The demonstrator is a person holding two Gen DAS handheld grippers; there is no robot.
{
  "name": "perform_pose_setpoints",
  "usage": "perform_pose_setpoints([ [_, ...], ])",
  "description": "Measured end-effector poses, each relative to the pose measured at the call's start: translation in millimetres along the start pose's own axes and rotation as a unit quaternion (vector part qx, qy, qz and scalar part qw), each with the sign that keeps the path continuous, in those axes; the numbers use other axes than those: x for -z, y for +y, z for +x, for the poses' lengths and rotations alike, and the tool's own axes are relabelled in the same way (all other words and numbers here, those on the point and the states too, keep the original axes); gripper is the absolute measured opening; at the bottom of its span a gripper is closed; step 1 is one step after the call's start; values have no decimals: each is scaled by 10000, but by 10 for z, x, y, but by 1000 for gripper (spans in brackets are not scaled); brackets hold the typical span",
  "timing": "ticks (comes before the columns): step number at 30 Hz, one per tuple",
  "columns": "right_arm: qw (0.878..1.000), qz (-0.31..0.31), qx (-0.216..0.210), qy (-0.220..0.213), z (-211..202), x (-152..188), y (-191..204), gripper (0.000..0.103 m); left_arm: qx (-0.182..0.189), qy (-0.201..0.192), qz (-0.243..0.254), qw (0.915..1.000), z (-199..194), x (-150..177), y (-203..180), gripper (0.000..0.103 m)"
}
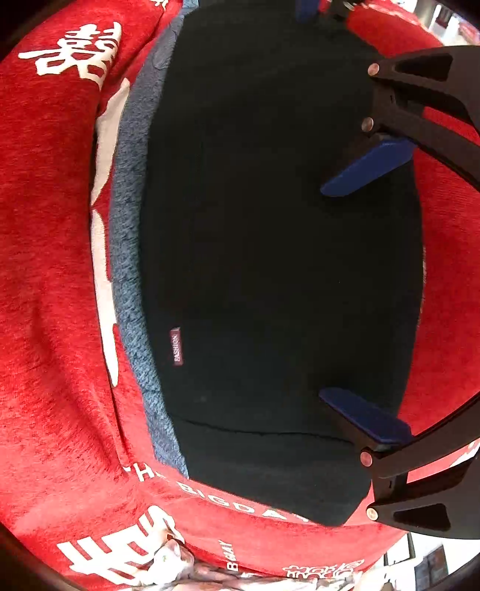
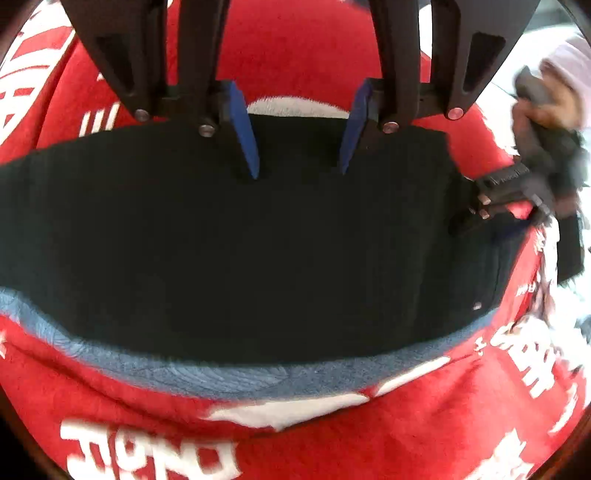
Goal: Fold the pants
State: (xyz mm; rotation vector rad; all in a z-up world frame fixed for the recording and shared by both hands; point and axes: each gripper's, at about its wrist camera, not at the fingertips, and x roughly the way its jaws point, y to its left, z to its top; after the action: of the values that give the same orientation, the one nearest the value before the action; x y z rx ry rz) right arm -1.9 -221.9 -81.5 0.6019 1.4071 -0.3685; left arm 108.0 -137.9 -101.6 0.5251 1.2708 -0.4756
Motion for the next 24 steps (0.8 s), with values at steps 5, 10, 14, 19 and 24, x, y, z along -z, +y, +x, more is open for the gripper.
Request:
perform_pose_setpoints([
  [5,9999,103,-126,58,59,-82,48,70,-547,-305,-241,9977,-5,-321,428,103],
  [10,9999,94,-29,124,97,-169,316,82,-280,-86,-966,9949,208,-246,955,103],
  [14,10000,12,-44,82,93,-150,326,82,-292,-98,-713,9970,135,-4,902,103],
  [19,9998,-43,28,169,81,-180,318,82,-564,-388,-559,9961,-93,-19,934,103],
  [24,9988,170,-426,-158,-137,-377,427,82,-340,-1,-1142,9929,215,165,1373,103],
])
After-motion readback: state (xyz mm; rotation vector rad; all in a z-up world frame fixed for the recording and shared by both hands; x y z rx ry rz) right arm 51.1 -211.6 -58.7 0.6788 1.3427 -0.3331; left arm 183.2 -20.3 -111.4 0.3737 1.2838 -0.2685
